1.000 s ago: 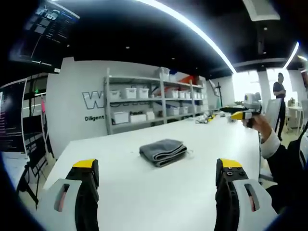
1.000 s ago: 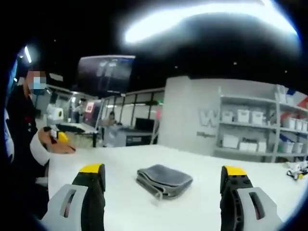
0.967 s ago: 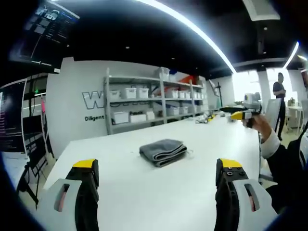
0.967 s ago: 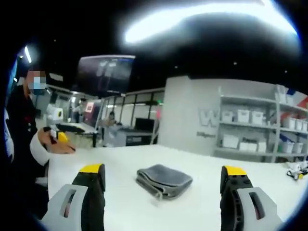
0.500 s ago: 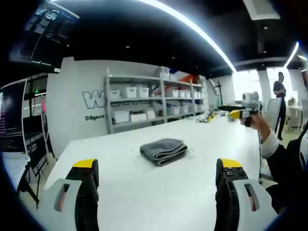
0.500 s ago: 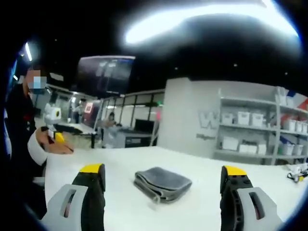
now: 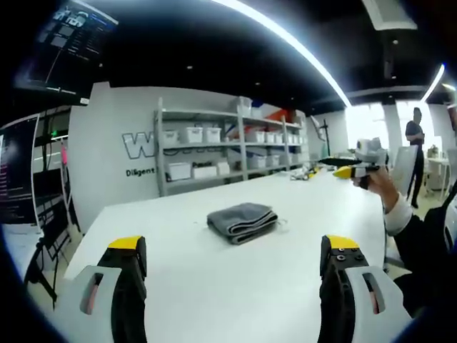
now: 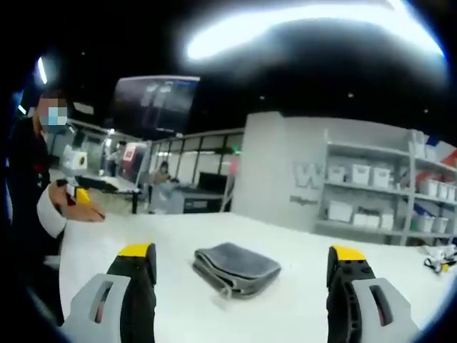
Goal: Open the folded towel by lifting each exposed corner and separating the folded layers until the towel lies flat within the target outline without major curled edges
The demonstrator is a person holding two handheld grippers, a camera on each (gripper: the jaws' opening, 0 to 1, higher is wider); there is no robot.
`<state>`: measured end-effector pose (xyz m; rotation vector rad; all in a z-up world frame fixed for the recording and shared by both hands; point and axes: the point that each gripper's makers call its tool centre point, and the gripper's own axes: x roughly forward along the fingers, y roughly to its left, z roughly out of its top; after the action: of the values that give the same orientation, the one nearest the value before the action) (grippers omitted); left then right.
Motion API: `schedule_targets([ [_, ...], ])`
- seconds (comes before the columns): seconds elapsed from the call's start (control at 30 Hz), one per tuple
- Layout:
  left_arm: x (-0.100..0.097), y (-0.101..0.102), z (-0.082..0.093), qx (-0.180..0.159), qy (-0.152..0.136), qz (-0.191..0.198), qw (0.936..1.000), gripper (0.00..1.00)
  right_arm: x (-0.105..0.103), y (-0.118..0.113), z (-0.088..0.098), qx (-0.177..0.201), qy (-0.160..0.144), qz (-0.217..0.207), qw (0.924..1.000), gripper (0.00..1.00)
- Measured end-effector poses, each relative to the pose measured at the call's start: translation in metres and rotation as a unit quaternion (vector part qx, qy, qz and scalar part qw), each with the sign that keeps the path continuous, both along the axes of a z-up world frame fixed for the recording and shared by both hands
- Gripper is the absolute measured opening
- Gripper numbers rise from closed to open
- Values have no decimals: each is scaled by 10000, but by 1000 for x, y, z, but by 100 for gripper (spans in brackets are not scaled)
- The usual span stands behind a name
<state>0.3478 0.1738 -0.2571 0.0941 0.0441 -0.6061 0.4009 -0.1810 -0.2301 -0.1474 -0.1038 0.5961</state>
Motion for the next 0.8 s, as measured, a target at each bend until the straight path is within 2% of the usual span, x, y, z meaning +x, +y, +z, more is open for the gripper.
schedule_targets([
  [0.23,-1,2,1,-18,-13,39,10000,100,5,2,-3,-149,-42,37,9999,99],
  [0.57,-2,6,-2,-3,47,87,10000,100,17,3,-16,-225,92,60,9997,99],
  [0.8,-3,4,0,-36,14,81,10000,100,31,5,-10,23,31,178,9998,99],
])
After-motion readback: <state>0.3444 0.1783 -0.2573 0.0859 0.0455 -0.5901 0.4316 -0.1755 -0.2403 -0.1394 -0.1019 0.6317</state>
